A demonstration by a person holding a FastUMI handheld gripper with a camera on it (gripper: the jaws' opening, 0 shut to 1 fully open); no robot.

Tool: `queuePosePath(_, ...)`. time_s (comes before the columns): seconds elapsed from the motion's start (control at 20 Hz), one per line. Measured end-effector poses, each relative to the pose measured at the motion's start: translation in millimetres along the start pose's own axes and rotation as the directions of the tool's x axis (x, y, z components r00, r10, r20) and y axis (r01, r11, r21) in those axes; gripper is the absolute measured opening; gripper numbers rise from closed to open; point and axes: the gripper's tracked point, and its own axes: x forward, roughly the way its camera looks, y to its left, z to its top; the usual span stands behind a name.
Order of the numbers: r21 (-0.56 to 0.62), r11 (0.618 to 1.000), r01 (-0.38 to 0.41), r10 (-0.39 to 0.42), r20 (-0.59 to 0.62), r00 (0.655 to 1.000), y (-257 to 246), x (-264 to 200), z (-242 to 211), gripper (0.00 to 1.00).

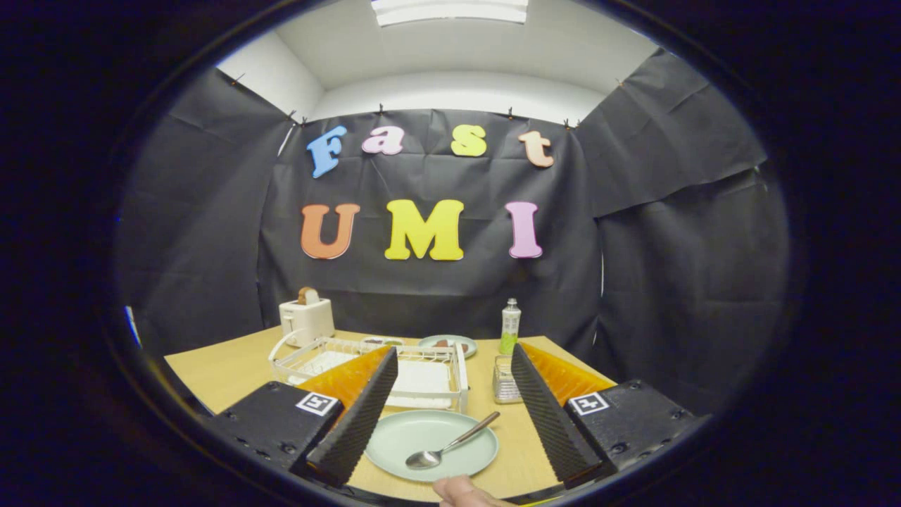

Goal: Take the plate from the dish rack, then take the spoon from the basket and place it into the plate.

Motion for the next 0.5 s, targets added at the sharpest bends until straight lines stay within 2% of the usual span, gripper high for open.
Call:
queuePosePath(0.15,0.022,0.998,-0.054,0.055,-0.044,0.998,11,-10,0,1.0)
queuePosePath(0.5,0.038,0.999,-0.024,0.026,-0.058,0.998,-1,-35,15,1.0)
